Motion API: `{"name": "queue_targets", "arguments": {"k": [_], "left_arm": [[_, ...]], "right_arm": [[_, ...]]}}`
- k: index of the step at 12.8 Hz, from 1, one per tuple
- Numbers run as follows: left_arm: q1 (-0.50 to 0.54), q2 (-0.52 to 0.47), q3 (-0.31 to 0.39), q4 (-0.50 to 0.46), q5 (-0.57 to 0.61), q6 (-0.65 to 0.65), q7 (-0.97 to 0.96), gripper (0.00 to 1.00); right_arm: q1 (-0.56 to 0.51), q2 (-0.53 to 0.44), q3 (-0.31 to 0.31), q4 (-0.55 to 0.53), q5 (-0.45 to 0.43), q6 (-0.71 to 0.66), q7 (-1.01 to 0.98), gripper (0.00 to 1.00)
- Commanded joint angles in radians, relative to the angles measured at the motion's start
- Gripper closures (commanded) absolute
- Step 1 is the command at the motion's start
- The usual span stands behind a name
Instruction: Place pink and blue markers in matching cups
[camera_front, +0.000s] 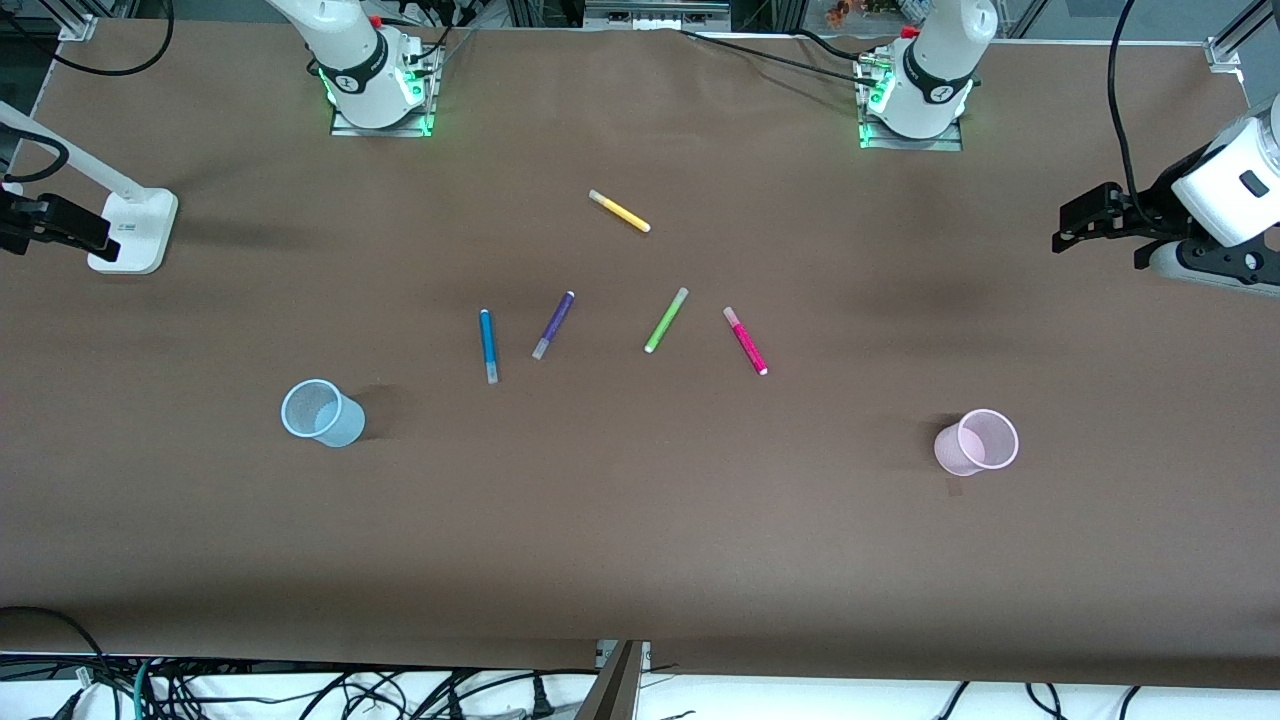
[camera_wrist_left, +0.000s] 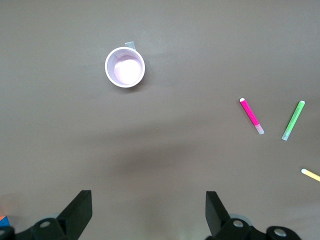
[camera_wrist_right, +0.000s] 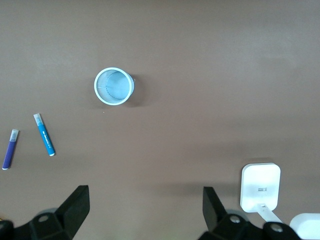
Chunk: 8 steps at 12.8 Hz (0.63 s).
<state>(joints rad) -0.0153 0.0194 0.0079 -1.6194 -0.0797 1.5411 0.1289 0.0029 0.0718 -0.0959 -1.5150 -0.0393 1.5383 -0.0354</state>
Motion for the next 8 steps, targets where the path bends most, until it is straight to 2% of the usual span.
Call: {"name": "queue_targets", "arguments": {"k": [1, 8], "left_arm": [[-0.005, 0.007, 0.000, 0.019, 0.012, -0.010, 0.015, 0.00], [-0.005, 0.007, 0.000, 0.019, 0.011, -0.010, 0.015, 0.00]], "right_arm": [[-0.004, 0.010, 0.001, 0.026, -0.010, -0.006, -0.001, 0.00], [-0.001, 0.022, 0.001, 0.026, -0.005, 0.000, -0.001, 0.00]]}}
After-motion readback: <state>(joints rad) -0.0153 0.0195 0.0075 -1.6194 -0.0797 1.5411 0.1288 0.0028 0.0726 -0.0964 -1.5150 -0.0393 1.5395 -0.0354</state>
